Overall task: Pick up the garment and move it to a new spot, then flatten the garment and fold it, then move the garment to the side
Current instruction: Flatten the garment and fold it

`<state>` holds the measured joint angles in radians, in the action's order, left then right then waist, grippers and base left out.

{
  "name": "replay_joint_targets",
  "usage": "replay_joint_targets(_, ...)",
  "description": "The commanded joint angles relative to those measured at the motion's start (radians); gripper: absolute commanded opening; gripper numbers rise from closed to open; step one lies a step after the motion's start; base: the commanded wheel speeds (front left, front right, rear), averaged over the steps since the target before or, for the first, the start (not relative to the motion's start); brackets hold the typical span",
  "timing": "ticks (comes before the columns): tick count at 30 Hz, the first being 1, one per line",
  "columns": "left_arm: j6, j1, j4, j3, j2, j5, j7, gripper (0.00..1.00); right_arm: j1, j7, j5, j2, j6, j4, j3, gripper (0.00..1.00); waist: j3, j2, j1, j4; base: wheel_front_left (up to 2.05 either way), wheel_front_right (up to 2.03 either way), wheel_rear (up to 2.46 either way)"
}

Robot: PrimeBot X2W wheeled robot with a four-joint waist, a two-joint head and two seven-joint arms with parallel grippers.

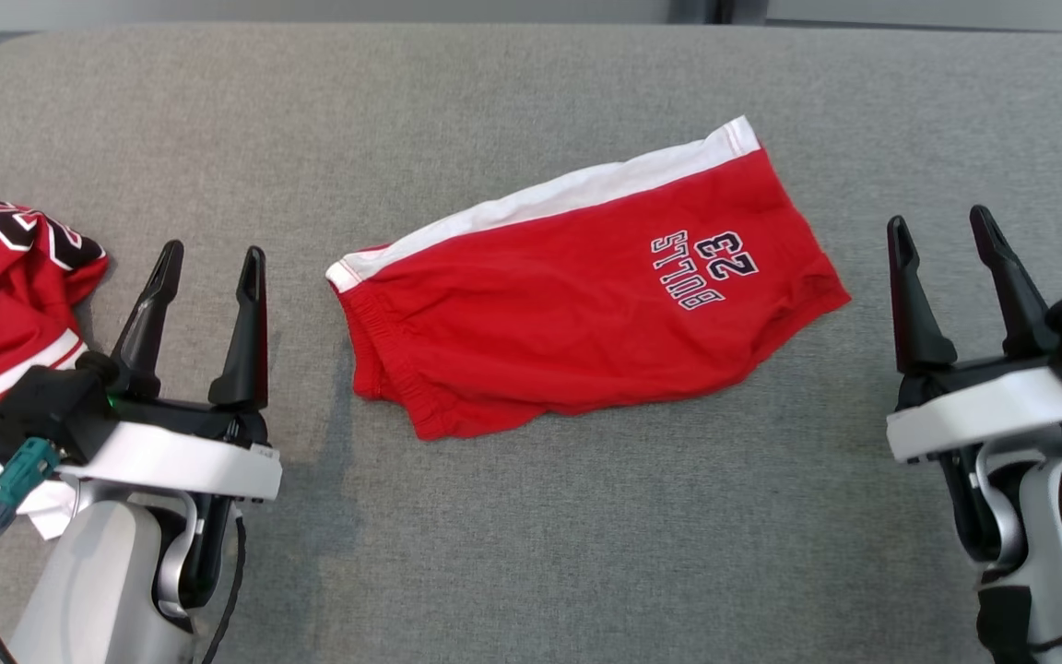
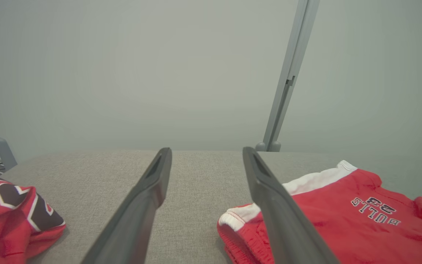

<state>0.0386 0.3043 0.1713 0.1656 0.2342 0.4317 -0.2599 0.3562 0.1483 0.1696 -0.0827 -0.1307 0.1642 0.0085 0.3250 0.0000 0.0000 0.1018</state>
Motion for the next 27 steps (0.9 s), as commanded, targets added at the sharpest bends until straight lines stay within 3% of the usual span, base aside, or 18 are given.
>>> replay_joint_targets(1, 0.006, 0.016, -0.001, -0.004, -0.003, -0.002, -0.003, 1.0, 0.019, -0.006, 0.004, -0.015, 0.0, 0.015, -0.002, 1.0, 0.02, 0.0, 0.0, 0.014, 0.0, 0.0, 0.0)
replay_joint_targets(14, 0.03, 0.079, -0.008, 0.001, -0.046, -0.034, -0.003, 1.0, 0.204, 0.019, 0.041, -0.051, 0.0, 0.359, 0.095, 1.0, 0.102, 0.0, 0.0, 0.083, 0.0, 0.0, 0.0)
replay_joint_targets(23, 0.026, 0.078, -0.004, -0.01, -0.058, -0.058, -0.003, 1.0, 0.226, -0.011, 0.124, -0.042, 0.0, 0.549, 0.146, 1.0, 0.111, 0.0, 0.0, 0.087, 0.0, 0.0, 0.0)
replay_joint_targets(24, 0.025, 0.077, -0.003, -0.012, -0.059, -0.06, -0.003, 1.0, 0.223, -0.014, 0.132, -0.041, 0.0, 0.557, 0.151, 0.46, 0.11, 0.0, 0.0, 0.085, 0.0, 0.0, 0.0)
replay_joint_targets(25, 0.024, 0.076, -0.001, -0.013, -0.059, -0.061, -0.003, 1.0, 0.218, -0.019, 0.142, -0.04, 0.0, 0.564, 0.156, 0.2, 0.108, 0.0, 0.0, 0.082, 0.0, 0.0, 0.0)
replay_joint_targets(26, 0.023, 0.074, 0.0, -0.015, -0.059, -0.062, -0.003, 1.0, 0.215, -0.019, 0.151, -0.038, 0.0, 0.568, 0.162, 0.0, 0.105, 0.0, 0.0, 0.079, 0.0, 0.0, 0.0)
replay_joint_targets(27, 0.023, 0.072, 0.001, -0.016, -0.059, -0.064, -0.003, 1.0, 0.211, -0.017, 0.161, -0.038, 0.0, 0.569, 0.166, 0.0, 0.102, 0.0, 0.0, 0.076, 0.0, 0.0, 0.0)
